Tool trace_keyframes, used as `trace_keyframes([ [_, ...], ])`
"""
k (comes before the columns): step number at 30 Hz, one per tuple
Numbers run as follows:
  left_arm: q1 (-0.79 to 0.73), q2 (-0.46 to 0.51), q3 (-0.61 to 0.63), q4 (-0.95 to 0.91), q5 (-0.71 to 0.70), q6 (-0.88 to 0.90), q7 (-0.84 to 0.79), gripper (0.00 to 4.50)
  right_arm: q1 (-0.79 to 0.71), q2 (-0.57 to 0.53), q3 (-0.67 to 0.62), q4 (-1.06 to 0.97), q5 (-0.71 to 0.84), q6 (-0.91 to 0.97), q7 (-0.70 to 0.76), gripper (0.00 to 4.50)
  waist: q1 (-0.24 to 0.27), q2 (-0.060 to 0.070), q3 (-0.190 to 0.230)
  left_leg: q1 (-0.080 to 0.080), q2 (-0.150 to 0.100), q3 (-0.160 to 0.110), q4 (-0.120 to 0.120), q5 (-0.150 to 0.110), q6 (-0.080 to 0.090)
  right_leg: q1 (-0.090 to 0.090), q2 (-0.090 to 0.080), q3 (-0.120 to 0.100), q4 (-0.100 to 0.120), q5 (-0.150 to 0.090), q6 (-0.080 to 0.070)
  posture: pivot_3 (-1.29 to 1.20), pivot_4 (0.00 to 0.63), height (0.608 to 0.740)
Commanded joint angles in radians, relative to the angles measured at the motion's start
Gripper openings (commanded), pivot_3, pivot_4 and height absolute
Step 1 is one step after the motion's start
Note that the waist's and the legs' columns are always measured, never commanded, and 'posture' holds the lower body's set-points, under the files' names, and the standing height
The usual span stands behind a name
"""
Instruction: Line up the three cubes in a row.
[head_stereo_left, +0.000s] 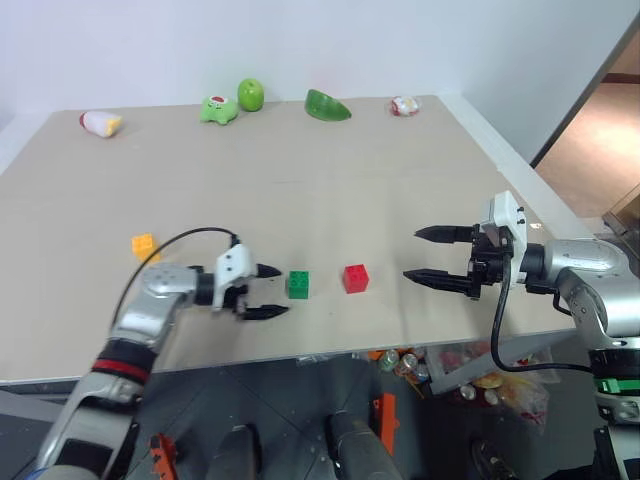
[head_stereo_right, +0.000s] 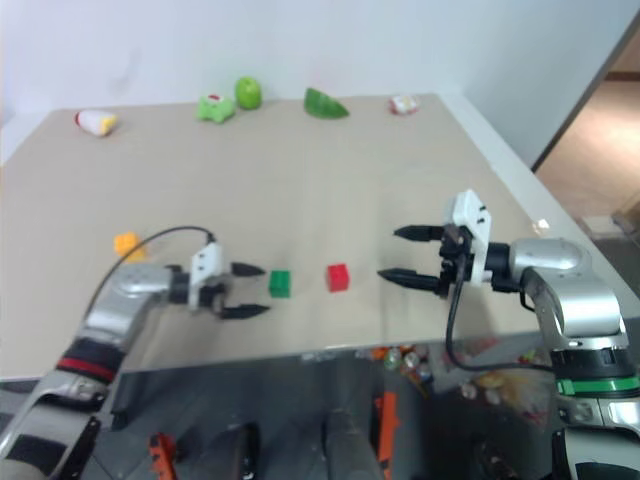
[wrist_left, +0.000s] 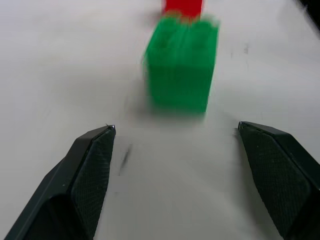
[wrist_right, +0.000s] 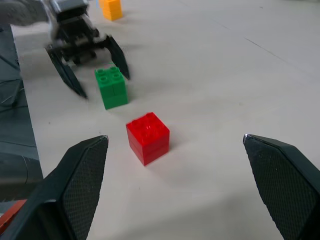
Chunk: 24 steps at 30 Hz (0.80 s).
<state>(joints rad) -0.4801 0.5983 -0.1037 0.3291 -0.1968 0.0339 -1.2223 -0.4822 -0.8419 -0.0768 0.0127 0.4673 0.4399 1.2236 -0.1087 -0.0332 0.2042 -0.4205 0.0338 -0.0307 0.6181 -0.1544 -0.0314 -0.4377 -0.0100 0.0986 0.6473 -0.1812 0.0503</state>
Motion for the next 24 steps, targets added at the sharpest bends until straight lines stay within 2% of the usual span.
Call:
trace_keyframes([
  [1, 0.076, 0.088, 0.118, -0.1, -0.057, 0.074, 0.032, 4.06, -0.049, -0.004, -0.018, -0.047, 0.026, -0.004, 0.009, 4.5, 0.001, 0.0, 0.0, 0.0, 0.001, 0.0, 0.0, 0.0, 0.0, 0.0, 0.001, 0.0, 0.0, 0.0, 0.0, 0.0, 0.15, 0.733],
  [5, 0.227, 0.14, 0.265, -0.298, -0.179, 0.197, 0.082, 4.06, -0.144, 0.085, 0.028, -0.06, 0.027, 0.024, -0.056, 4.5, 0.0, -0.001, 0.001, -0.002, 0.003, 0.003, 0.001, 0.0, 0.0, -0.002, 0.002, 0.002, 0.0, 0.0, -0.001, 0.0, 0.15, 0.733],
  [8, 0.337, 0.117, 0.358, -0.446, -0.266, 0.29, 0.166, 4.06, -0.218, 0.194, 0.102, -0.052, -0.021, 0.029, -0.131, 4.5, 0.003, -0.002, 0.001, -0.004, 0.003, 0.003, 0.001, 0.0, 0.0, -0.003, 0.001, 0.002, -0.002, 0.0, -0.001, 0.0, 0.15, 0.733],
  [13, 0.495, 0.066, 0.456, -0.577, -0.311, 0.332, 0.295, 4.06, -0.301, 0.343, 0.187, -0.031, -0.04, 0.058, -0.185, 4.5, 0.005, -0.002, 0.001, -0.005, 0.004, 0.004, 0.0, 0.0, -0.001, -0.004, 0.001, 0.002, -0.002, 0.0, -0.001, 0.0, 0.15, 0.733],
  [18, 0.593, 0.03, 0.566, -0.548, -0.321, 0.315, 0.394, 4.06, -0.346, 0.441, 0.245, -0.017, -0.061, 0.052, -0.214, 4.5, 0.008, -0.002, 0.001, -0.008, 0.006, 0.005, 0.0, -0.001, -0.001, -0.006, 0.002, 0.0, -0.002, -0.001, -0.002, 0.0, 0.15, 0.733],
  [24, 0.529, -0.003, 0.637, -0.424, -0.318, 0.285, 0.518, 4.06, -0.356, 0.455, 0.25, 0.01, -0.069, 0.031, -0.197, 4.5, 0.012, -0.002, 0.0, -0.009, 0.009, 0.005, 0.001, -0.001, -0.002, -0.005, 0.002, -0.004, -0.003, -0.002, -0.003, 0.0, 0.15, 0.733],
])
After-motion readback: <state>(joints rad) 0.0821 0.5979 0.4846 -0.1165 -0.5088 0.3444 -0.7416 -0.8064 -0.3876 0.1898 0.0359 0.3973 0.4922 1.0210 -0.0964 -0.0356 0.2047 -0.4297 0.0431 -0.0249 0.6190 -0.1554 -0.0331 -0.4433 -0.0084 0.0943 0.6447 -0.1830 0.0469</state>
